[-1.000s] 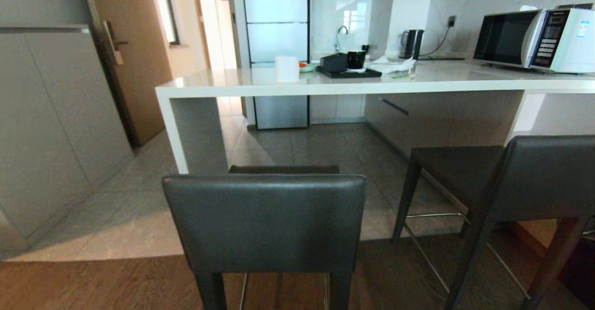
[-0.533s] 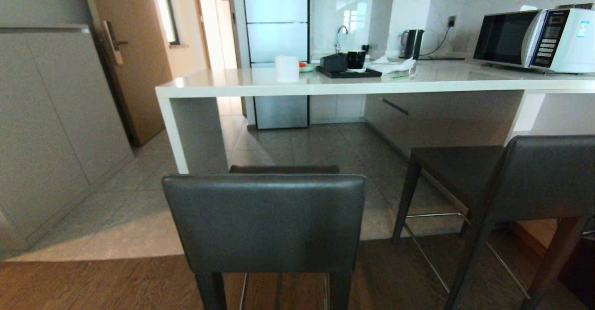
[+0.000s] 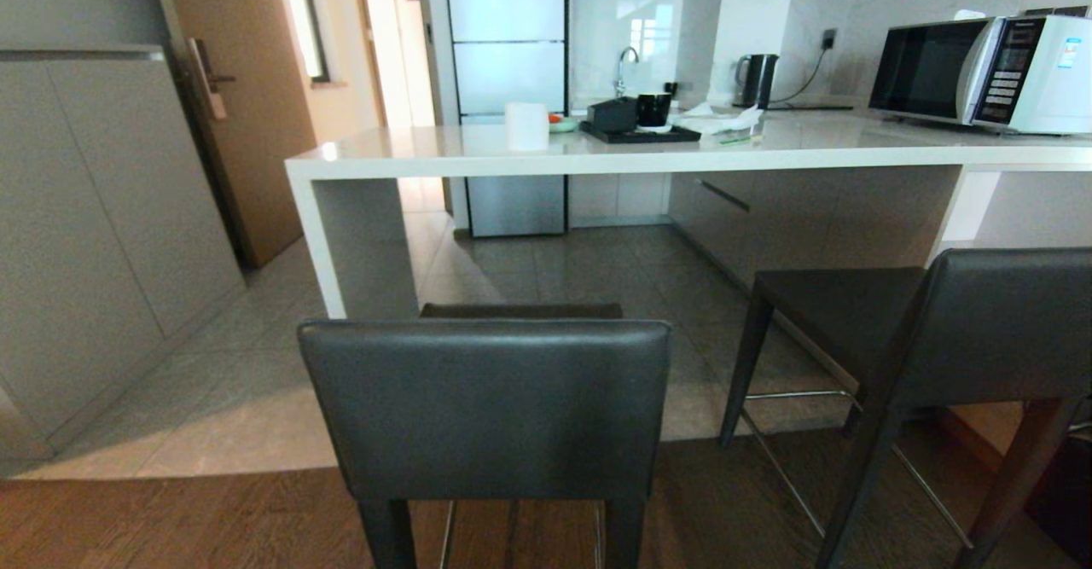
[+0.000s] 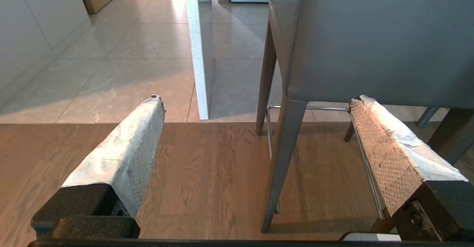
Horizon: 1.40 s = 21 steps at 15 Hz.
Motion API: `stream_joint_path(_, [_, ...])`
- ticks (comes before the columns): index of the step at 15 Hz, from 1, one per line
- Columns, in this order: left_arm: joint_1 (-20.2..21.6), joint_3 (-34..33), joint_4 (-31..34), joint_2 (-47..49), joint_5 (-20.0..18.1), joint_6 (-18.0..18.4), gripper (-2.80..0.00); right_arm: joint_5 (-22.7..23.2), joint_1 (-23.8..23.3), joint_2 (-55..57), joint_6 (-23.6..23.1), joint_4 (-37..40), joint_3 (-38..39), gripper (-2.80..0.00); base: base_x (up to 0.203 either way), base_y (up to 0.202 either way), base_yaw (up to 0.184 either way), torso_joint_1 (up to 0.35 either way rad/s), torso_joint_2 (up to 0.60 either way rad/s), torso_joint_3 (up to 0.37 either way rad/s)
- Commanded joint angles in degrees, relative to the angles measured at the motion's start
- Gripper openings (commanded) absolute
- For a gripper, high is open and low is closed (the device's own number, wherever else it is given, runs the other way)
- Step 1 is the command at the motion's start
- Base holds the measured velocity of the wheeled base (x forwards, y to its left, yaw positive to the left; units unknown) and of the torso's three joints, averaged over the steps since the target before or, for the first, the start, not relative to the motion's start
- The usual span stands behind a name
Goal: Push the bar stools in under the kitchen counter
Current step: Push the gray chair back under the dining table
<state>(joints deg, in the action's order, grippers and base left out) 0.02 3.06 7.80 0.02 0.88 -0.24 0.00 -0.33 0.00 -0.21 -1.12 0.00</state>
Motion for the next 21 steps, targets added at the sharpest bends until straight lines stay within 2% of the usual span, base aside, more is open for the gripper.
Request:
stream_joint_path(1, [-0.02, 0.02, 0.02, -0.02, 0.00, -0.06, 0.00, 0.00, -0.02, 0.09, -0.06, -0.02, 0.44, -2.80, 0.000, 0.000, 0.000, 0.000, 0.00, 0.000])
stream_joint_path(5, [-0.02, 0.02, 0.02, -0.02, -0.09, -0.11, 0.00, 0.00, -0.02, 0.09, 0.21, -0.11, 0.44, -2.80, 0.000, 0.000, 0.000, 0.000, 0.00, 0.000])
stream_joint_path(6, [-0.02, 0.02, 0.09, -0.02, 0.00, -0.29, -2.80, 0.00, -0.02, 0.09, 0.21, -0.02, 0.42, -2.80, 0.000, 0.000, 0.000, 0.000, 0.00, 0.000])
stream_joint_path(9, [0.06, 0.02, 0.02, -0.02, 0.07, -0.62, -2.80, 0.00, -0.02, 0.09, 0.21, -0.02, 0.44, -2.80, 0.000, 0.000, 0.000, 0.000, 0.00, 0.000])
stream_joint_path(12, [0.06, 0.09, 0.12, -0.02, -0.97, 0.67, -2.80, 0.00, -0.02, 0.09, 0.21, -0.02, 0.37, -2.80, 0.000, 0.000, 0.000, 0.000, 0.00, 0.000])
stream_joint_path(14, [-0.02, 0.02, 0.02, -0.02, -0.19, -0.54, -2.80, 0.00, -0.02, 0.09, 0.30, -0.02, 0.40, -2.80, 0.000, 0.000, 0.000, 0.000, 0.00, 0.000])
stream_joint_path(21, [-0.02, 0.02, 0.02, -0.02, -0.17, -0.55, -2.80, 0.00, -0.02, 0.09, 0.30, -0.02, 0.35, -2.80, 0.000, 0.000, 0.000, 0.000, 0.00, 0.000])
